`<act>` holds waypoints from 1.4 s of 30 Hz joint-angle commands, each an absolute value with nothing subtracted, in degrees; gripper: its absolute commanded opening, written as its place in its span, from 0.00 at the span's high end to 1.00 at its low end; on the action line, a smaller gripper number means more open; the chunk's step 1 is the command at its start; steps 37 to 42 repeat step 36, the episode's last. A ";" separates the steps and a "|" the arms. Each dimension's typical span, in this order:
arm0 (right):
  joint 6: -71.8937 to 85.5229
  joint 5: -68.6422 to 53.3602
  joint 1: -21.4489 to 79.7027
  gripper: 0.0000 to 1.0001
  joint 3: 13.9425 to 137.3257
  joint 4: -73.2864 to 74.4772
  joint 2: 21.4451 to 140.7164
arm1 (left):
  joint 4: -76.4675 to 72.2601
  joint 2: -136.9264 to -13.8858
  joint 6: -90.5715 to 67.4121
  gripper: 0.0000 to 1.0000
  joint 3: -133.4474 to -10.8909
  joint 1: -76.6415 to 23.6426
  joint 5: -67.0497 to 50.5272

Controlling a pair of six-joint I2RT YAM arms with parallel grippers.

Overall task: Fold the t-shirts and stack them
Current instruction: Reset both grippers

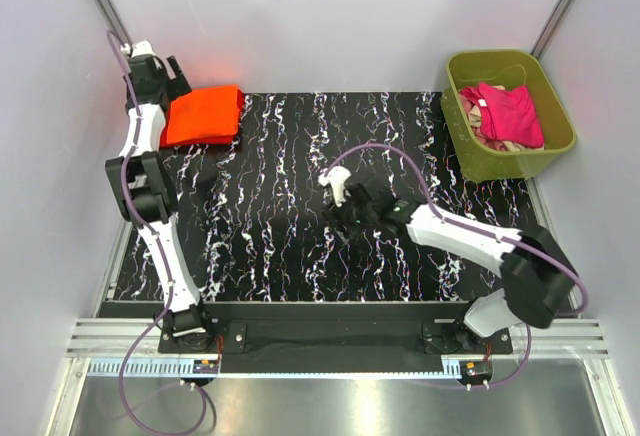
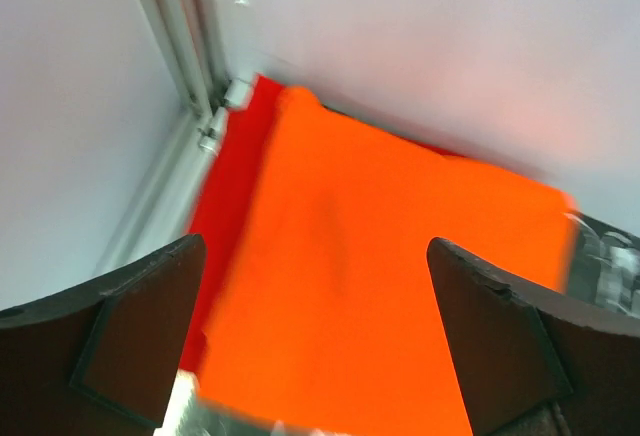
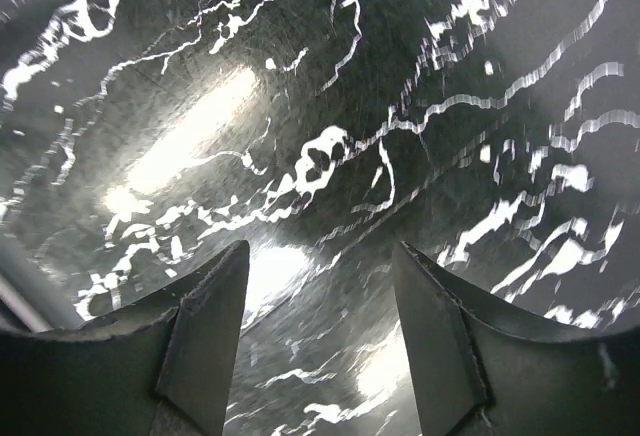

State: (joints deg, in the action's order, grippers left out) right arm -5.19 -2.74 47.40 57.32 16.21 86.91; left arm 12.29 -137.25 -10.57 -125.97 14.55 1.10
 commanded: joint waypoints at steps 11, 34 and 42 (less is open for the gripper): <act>30.36 8.59 45.18 0.01 37.90 6.24 62.42 | 10.20 -89.96 -34.42 0.01 -66.93 -12.28 -19.85; 96.59 13.80 44.65 0.00 1.86 11.78 14.87 | -95.54 -70.15 -93.34 0.01 3.34 -34.63 -34.10; 95.63 11.70 44.65 0.00 0.36 11.60 7.70 | -95.62 -64.62 -94.56 0.01 4.04 -34.72 -33.40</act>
